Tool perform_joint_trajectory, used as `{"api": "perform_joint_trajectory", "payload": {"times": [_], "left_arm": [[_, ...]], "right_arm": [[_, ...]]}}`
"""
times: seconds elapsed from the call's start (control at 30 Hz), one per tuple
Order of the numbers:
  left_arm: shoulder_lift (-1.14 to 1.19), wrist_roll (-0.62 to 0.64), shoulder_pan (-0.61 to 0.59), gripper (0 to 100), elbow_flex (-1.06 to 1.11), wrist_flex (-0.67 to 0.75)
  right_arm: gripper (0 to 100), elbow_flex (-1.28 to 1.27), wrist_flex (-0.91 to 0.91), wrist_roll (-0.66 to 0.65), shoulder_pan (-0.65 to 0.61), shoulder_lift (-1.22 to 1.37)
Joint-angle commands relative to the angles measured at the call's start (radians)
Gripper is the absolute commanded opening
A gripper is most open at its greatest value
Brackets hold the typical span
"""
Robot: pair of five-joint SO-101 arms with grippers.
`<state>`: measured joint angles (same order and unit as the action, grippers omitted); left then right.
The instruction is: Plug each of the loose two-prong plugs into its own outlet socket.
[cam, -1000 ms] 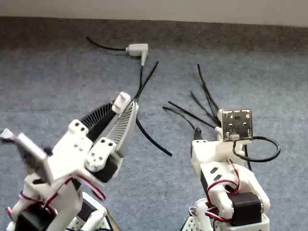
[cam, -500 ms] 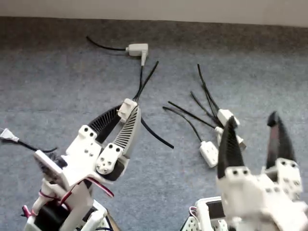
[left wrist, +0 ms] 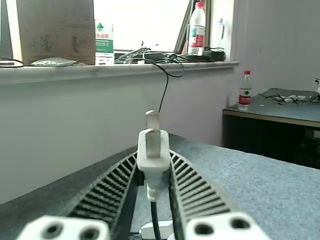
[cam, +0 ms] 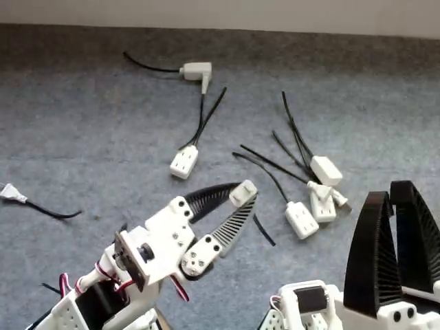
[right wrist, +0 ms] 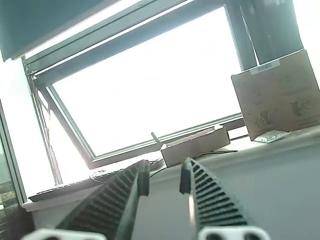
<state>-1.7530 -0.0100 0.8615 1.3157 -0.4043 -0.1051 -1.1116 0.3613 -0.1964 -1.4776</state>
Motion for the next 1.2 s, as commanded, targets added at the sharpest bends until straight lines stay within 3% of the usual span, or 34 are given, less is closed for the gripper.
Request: {"api": "perform_joint_trajectory", "payload": {"times": [0.0,0.13,0.67,0.8,1.03,1.17], "left_arm": [[-0.007,-0.023,0.051,1,-0.005,0.023],[-0.007,-0.023,0.079,1,-0.005,0.023],[-0.007,-0.021,0.074,1,0.013,0.023],[-0.007,-0.020,0.073,1,0.022,0.054],[-0.008,-0.020,0.005,1,0.145,0.272],[-0.008,-0.020,-0.019,1,0.148,0.293]], "right_arm": [[10.5,0.016,0.033,0.086,-0.070,0.010],[10.4,0.015,0.033,0.158,-0.220,0.044],[4.0,-0.228,0.059,0.157,-0.527,0.268],[0.9,-0.271,0.059,0.140,-0.579,0.303],[0.8,-0.275,0.048,0.146,-0.607,0.308],[0.8,-0.274,-0.004,0.147,-0.607,0.308]]}}
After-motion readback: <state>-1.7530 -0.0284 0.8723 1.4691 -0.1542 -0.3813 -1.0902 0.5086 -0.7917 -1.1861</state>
